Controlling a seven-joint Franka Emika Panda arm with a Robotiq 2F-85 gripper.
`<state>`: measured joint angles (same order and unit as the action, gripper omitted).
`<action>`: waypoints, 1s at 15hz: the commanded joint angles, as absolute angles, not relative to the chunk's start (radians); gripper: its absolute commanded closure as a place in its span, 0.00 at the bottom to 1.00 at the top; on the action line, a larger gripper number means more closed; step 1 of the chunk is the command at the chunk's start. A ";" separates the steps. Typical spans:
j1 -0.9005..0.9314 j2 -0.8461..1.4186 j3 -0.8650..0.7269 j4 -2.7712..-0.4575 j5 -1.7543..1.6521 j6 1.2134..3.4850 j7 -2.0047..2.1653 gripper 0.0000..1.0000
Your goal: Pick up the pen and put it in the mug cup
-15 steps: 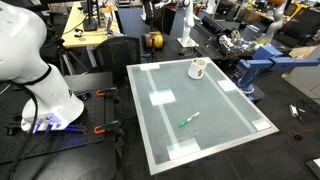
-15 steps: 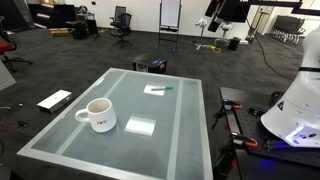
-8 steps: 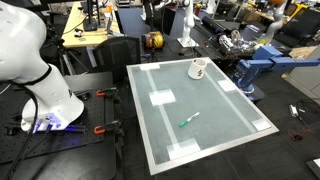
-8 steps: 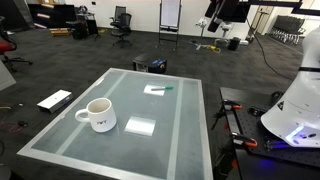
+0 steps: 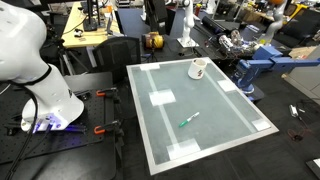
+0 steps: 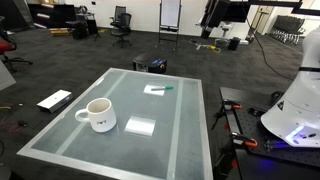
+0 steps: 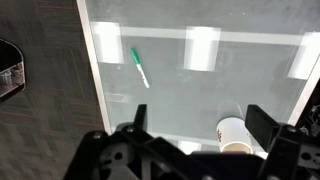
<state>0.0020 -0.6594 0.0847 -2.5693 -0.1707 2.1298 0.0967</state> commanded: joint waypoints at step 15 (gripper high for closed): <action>-0.085 -0.305 -0.131 -2.530 -0.182 2.424 -0.217 0.00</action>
